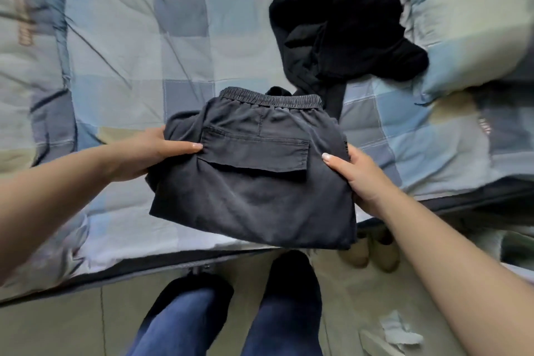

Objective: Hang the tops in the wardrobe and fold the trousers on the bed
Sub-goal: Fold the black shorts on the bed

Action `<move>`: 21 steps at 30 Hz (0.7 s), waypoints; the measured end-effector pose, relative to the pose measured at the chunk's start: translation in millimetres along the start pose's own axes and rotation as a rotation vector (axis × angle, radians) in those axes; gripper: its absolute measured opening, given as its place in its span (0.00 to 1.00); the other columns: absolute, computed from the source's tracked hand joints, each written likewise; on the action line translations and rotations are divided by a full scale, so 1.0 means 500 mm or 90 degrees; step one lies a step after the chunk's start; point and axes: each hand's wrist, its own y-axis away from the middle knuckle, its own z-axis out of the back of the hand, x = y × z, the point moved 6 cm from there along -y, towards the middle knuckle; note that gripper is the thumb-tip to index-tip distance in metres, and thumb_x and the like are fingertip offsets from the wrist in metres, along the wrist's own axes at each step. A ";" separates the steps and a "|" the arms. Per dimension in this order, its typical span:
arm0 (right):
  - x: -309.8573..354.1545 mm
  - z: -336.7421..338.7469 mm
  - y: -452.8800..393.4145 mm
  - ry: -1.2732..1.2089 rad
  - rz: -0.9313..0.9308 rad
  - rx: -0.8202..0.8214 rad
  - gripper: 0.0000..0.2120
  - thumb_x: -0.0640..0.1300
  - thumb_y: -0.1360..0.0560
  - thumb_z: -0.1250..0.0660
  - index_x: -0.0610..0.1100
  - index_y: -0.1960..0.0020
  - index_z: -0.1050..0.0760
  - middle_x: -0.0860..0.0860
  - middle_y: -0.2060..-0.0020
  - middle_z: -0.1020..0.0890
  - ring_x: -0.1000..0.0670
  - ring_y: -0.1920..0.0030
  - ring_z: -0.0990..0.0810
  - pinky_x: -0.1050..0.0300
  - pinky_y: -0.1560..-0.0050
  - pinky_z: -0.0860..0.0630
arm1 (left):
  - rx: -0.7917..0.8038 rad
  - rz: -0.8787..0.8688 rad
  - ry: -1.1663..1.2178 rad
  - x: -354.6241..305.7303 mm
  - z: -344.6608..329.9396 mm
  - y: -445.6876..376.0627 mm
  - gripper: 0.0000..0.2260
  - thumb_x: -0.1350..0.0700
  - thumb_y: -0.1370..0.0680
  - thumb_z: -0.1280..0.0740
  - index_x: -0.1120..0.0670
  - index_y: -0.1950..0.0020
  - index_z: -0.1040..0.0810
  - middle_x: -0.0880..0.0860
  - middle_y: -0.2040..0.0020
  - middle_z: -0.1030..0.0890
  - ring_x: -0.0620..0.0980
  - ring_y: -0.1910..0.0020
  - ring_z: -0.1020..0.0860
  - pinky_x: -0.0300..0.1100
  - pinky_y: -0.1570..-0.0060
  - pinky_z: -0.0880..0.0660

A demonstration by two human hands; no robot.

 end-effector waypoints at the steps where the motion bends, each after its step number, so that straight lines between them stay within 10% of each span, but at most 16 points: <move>1: 0.024 0.000 0.048 -0.014 0.026 -0.022 0.09 0.41 0.23 0.35 0.51 0.45 0.23 0.53 0.49 0.16 0.53 0.49 0.17 0.61 0.54 0.21 | 0.001 -0.012 -0.017 -0.029 0.003 0.034 0.27 0.48 0.38 0.22 0.54 0.42 0.21 0.52 0.45 0.16 0.48 0.47 0.18 0.41 0.49 0.21; 8: 0.102 0.027 0.399 -0.133 0.126 -0.157 0.15 0.48 0.30 0.31 0.51 0.43 0.23 0.52 0.47 0.16 0.52 0.48 0.17 0.63 0.56 0.22 | 0.097 -0.105 -0.055 -0.207 -0.089 0.251 0.34 0.45 0.43 0.18 0.51 0.41 0.22 0.53 0.44 0.17 0.51 0.46 0.18 0.38 0.57 0.20; 12: 0.081 0.059 0.631 -0.203 0.143 -0.267 0.14 0.43 0.28 0.33 0.49 0.42 0.23 0.52 0.48 0.16 0.53 0.49 0.17 0.62 0.55 0.21 | 0.200 -0.111 -0.095 -0.263 -0.232 0.374 0.21 0.50 0.34 0.22 0.51 0.43 0.20 0.54 0.44 0.17 0.54 0.44 0.19 0.39 0.56 0.21; 17: -0.014 0.072 0.952 -0.289 0.136 -0.370 0.16 0.45 0.31 0.31 0.50 0.43 0.24 0.52 0.49 0.15 0.53 0.50 0.16 0.63 0.59 0.21 | 0.314 -0.129 -0.197 -0.250 -0.444 0.529 0.31 0.44 0.42 0.18 0.55 0.44 0.20 0.56 0.48 0.16 0.54 0.49 0.17 0.39 0.59 0.20; 21: -0.131 0.050 1.204 -0.345 0.136 -0.437 0.24 0.48 0.37 0.28 0.51 0.41 0.25 0.53 0.49 0.16 0.53 0.49 0.17 0.64 0.59 0.21 | 0.406 -0.100 -0.228 -0.181 -0.613 0.636 0.19 0.56 0.33 0.27 0.58 0.43 0.22 0.57 0.49 0.16 0.55 0.51 0.16 0.41 0.61 0.20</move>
